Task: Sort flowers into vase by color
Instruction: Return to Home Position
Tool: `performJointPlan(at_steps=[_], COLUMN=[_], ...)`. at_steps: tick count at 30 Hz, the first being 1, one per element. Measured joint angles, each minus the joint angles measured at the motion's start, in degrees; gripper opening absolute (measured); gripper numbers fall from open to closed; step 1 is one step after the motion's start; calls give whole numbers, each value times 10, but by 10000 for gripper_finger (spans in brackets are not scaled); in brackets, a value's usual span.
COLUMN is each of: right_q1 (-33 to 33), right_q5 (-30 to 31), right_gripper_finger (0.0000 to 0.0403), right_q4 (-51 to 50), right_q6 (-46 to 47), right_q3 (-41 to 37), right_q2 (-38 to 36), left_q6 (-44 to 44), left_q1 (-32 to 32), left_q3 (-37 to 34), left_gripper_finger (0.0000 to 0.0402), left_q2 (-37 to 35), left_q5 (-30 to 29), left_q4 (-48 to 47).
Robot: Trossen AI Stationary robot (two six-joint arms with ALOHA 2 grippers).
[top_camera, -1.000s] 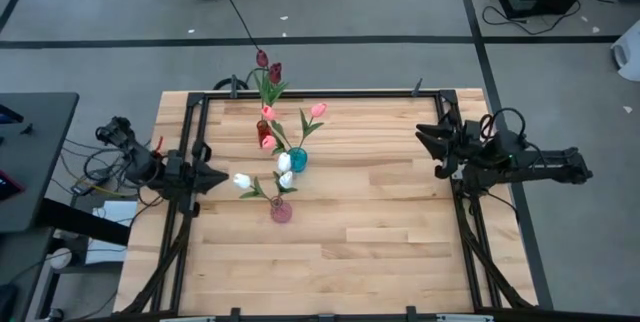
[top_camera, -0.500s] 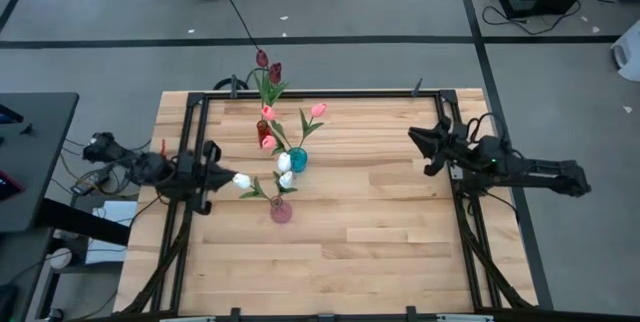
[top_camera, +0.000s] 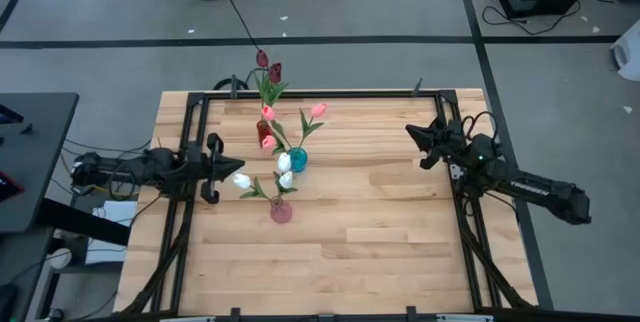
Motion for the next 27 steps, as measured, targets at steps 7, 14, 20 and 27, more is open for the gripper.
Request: performJointPlan(at_steps=[7,14,20,27], right_q1=[-21,-21,-21,-21], right_q5=[-27,-18,-18,-18], right_gripper_finger=[12,26,25,25], right_q4=[-12,-10,-9,-10], right_q6=[-15,-27,-23,-24], right_q3=[-1,-1,-1,-1], right_q2=[1,1,1,1], left_q6=[-14,8,72,185], left_q1=[8,8,8,8], left_q3=[-65,-66,-66,-66], left_gripper_finger=[6,6,6,6], left_q2=[0,5,5,5], left_q5=[-19,-41,-59,-119], left_q4=[74,70,71,74])
